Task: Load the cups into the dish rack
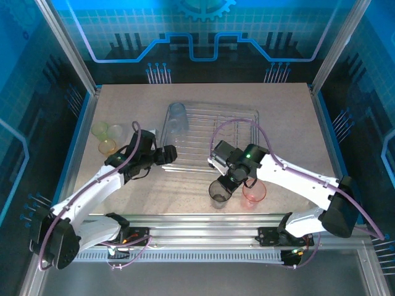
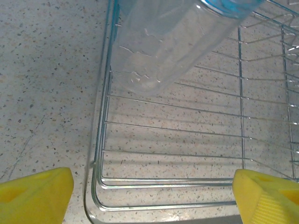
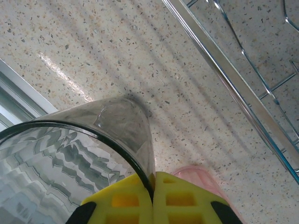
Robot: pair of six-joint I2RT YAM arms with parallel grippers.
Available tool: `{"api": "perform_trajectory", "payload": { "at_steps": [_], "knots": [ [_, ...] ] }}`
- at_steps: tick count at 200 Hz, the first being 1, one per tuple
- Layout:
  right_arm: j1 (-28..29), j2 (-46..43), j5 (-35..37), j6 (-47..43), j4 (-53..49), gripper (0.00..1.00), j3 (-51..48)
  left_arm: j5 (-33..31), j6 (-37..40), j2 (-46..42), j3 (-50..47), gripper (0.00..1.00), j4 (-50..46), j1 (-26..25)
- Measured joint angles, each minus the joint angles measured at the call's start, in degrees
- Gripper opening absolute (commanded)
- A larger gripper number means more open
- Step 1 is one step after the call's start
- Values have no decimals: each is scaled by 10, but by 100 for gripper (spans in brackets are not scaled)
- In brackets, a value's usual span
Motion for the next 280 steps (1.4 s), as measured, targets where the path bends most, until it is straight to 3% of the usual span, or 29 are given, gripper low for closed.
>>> {"api": "perform_trajectory", "payload": {
  "at_steps": [128, 205, 244, 280],
  "knots": [
    [0, -85, 31, 12, 10, 0, 0, 103, -13, 71, -11, 86, 90, 63],
    [-1, -188, 97, 31, 50, 0, -20, 137, -101, 35, -91, 84, 143, 63],
    [-30, -290, 113, 45, 82, 0, -45, 138, -148, -4, -120, 84, 152, 42],
    [-74, -315, 102, 58, 85, 0, -55, 123, -174, -4, -120, 84, 153, -7]
  ]
}}
